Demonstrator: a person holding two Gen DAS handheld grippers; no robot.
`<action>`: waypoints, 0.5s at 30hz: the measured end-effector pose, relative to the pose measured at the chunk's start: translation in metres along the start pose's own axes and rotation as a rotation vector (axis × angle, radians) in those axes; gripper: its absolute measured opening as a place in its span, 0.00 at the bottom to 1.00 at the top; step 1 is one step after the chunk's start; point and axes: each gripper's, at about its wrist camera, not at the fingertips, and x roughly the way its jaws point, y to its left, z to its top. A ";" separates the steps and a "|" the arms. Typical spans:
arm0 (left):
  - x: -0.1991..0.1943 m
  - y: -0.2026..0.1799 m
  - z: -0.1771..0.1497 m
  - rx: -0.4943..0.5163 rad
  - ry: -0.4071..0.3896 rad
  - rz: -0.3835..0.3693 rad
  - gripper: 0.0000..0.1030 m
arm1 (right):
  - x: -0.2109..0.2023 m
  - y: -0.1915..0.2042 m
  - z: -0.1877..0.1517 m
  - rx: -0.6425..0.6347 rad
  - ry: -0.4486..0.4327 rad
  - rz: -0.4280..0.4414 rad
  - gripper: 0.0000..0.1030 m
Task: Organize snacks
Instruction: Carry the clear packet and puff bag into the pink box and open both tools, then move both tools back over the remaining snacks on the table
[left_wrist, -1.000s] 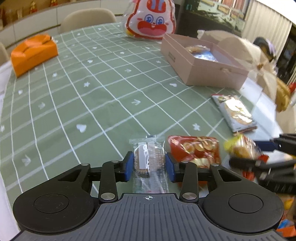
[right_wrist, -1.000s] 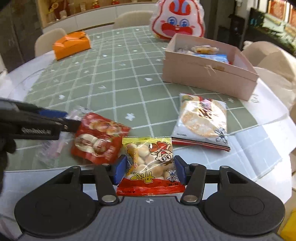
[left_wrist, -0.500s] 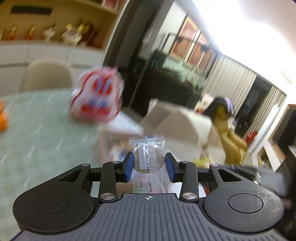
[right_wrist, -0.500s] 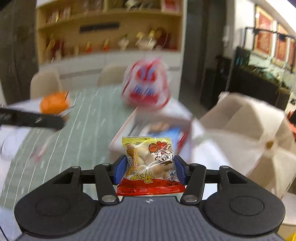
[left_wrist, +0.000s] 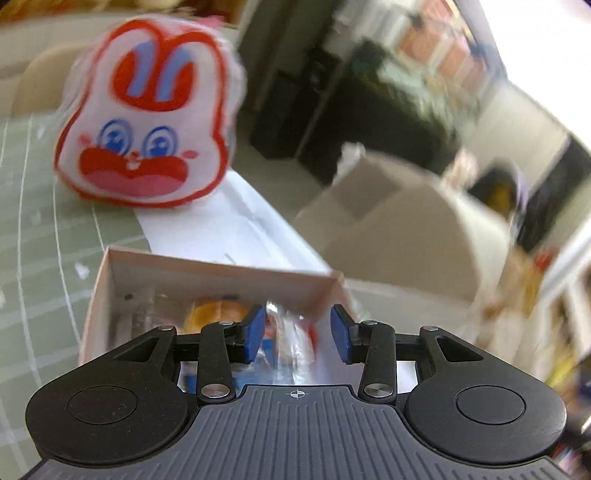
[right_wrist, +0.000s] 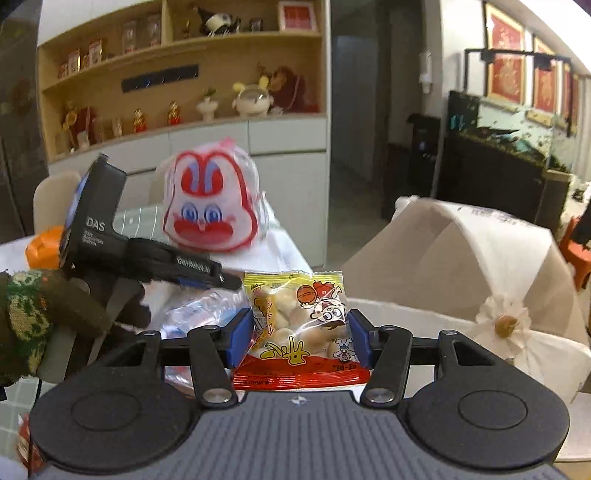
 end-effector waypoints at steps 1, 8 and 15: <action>-0.004 0.005 0.002 -0.061 -0.014 -0.024 0.42 | 0.009 -0.002 -0.001 -0.002 0.014 0.012 0.54; -0.084 0.038 -0.009 -0.179 -0.132 0.058 0.42 | 0.077 0.019 0.021 -0.027 0.064 0.191 0.54; -0.164 0.079 -0.061 -0.228 -0.099 0.293 0.42 | 0.168 0.075 0.067 0.002 0.203 0.376 0.58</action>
